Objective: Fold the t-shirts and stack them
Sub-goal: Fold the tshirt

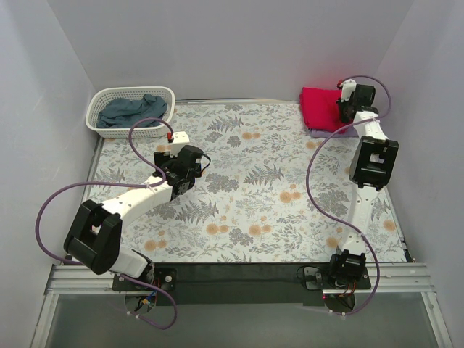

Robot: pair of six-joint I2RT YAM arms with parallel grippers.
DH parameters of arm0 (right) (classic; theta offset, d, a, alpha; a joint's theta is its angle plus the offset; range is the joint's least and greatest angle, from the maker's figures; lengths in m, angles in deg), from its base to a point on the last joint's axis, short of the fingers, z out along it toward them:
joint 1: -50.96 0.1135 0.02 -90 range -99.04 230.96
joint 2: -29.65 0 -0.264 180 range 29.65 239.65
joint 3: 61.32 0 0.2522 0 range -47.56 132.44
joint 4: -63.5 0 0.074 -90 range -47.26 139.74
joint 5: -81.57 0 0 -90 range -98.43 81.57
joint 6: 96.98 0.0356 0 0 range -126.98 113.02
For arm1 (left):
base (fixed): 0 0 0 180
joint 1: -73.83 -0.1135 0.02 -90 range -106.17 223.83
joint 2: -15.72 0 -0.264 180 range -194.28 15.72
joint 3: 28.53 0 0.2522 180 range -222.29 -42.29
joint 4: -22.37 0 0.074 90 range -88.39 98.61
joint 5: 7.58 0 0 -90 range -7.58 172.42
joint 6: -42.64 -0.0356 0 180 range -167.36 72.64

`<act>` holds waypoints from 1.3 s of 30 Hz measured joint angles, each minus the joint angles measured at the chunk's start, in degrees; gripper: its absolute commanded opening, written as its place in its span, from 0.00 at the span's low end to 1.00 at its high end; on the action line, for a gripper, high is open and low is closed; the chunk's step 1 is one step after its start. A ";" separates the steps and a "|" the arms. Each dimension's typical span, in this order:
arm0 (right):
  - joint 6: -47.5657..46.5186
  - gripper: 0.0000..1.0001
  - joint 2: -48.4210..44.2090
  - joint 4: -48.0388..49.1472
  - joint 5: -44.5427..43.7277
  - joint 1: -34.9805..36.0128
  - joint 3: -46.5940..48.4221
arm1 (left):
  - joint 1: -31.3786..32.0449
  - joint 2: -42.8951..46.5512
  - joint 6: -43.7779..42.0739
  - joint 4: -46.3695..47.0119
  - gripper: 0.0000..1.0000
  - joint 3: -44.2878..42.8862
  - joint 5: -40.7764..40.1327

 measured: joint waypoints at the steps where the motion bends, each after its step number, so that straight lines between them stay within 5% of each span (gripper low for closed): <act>1: -0.33 0.06 0.00 0.81 -0.85 0.13 0.00 | 0.00 -0.02 0.00 0.00 0.96 0.00 0.00; 7: -1.60 0.26 0.00 5.70 -5.29 0.28 -1.66 | 0.00 -0.04 0.00 0.00 0.96 0.00 0.00; 12: -1.88 0.29 0.00 8.61 -9.05 0.33 -2.51 | 0.00 -0.04 0.02 0.00 0.96 0.00 0.02; 16: -1.03 0.44 0.00 10.95 -13.81 0.42 -3.10 | 0.00 -0.04 0.02 0.00 0.96 0.00 0.02; 23: 1.16 0.52 -1.86 16.31 -25.90 0.66 -5.88 | 0.02 -0.04 0.04 -0.02 0.96 0.00 0.24; 28: 4.15 0.64 -9.92 17.68 -30.51 0.66 -13.40 | 0.02 0.24 0.13 -0.17 0.96 0.00 0.72; 33: 8.20 0.65 -19.98 17.92 -30.69 0.94 -19.17 | 0.02 2.99 0.48 -0.94 0.98 0.00 0.90; 39: 15.54 0.82 -35.50 15.26 -26.32 2.08 -29.27 | 0.02 10.67 1.18 -1.33 0.98 0.00 0.76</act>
